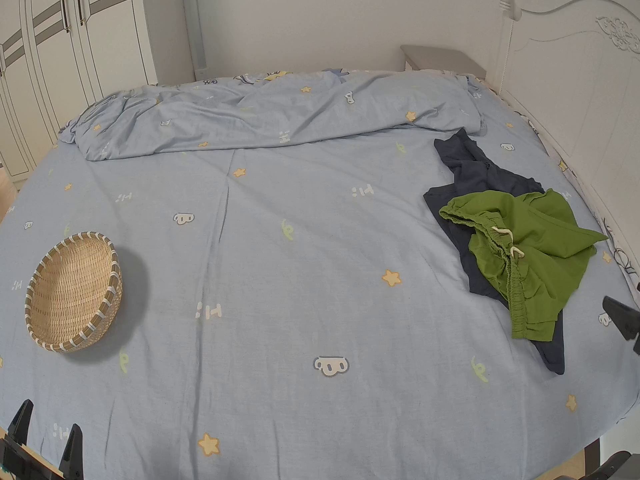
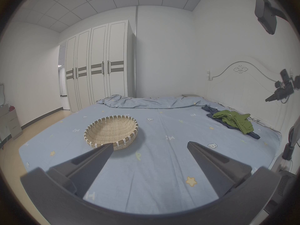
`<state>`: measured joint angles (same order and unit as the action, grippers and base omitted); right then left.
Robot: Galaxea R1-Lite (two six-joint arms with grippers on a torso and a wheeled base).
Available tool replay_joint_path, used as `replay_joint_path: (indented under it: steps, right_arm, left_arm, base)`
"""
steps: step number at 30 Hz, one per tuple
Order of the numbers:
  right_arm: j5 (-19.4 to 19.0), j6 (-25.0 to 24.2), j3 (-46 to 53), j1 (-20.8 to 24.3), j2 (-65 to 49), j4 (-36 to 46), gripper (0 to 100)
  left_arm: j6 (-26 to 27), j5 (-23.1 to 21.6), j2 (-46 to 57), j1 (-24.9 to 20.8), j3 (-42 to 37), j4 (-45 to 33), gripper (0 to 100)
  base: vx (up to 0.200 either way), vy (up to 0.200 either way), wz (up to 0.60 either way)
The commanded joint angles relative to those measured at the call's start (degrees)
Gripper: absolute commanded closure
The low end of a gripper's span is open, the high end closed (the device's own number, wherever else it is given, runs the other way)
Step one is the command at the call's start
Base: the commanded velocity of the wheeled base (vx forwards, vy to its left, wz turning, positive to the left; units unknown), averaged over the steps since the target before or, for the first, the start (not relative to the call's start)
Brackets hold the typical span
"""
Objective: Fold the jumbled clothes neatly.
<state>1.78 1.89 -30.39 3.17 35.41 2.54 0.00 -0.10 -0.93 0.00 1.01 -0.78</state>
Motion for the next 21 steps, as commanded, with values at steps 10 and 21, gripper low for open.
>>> replay_joint_path:
  steps: [10,21]
  right_arm:
    - [20.98,2.15,-19.79,8.78,55.03,-20.9,0]
    - [20.98,1.98,-26.47,8.7,64.08,-25.04,0]
  left_arm:
    - [0.0,0.01,0.84,0.0,-0.57,-0.01,0]
    - [0.0,0.01,0.84,0.0,-0.57,-0.01,0]
  base:
    - [0.0,0.0,0.0]
    - [0.0,0.0,0.0]
